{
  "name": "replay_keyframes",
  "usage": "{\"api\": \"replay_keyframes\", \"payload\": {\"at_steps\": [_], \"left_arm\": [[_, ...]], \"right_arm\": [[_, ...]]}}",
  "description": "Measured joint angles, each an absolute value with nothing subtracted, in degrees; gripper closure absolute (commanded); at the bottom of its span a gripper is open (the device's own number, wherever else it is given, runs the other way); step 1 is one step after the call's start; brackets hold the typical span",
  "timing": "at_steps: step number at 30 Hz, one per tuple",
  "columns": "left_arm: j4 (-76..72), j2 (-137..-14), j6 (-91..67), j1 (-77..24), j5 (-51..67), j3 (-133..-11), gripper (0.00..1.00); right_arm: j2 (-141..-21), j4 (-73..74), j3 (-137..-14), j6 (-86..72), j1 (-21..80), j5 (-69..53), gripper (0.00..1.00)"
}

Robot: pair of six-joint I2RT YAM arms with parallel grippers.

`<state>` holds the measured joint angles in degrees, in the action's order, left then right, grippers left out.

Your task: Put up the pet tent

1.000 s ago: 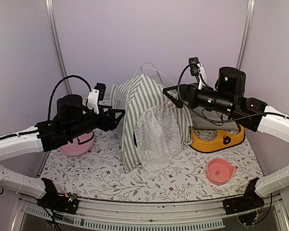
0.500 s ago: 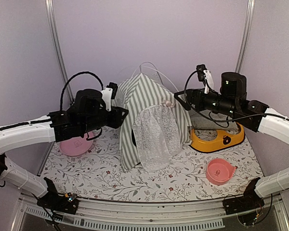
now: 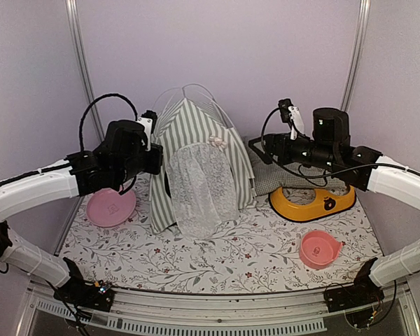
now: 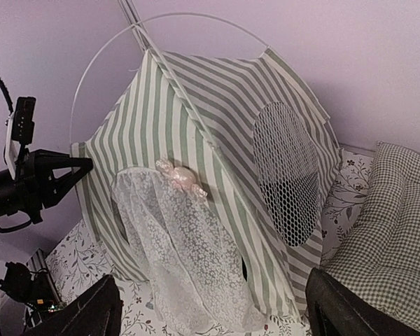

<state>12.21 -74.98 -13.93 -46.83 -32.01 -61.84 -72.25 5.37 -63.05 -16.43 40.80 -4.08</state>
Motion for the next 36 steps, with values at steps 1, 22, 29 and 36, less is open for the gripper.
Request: {"api": "replay_keyframes", "payload": {"at_steps": [1, 22, 29, 36], "left_arm": [[12.8, -74.8, -13.9, -46.3, -32.4, -62.3, 1.0], [15.6, -75.8, -24.3, -46.0, -36.9, -72.0, 1.0], [15.1, -81.3, -32.6, -46.0, -35.3, -81.5, 1.0], [14.8, -86.3, -37.4, -46.8, -32.7, -87.4, 1.0]], "right_arm": [[-72.8, 5.2, -63.0, -16.4, 40.8, -4.6, 0.08], [-81.3, 6.1, -70.2, -16.6, 44.4, -9.3, 0.14], [-83.8, 4.4, -72.2, -16.7, 49.9, -7.7, 0.14], [-88.7, -2.0, -72.6, -16.2, 55.8, -1.8, 0.12]]}}
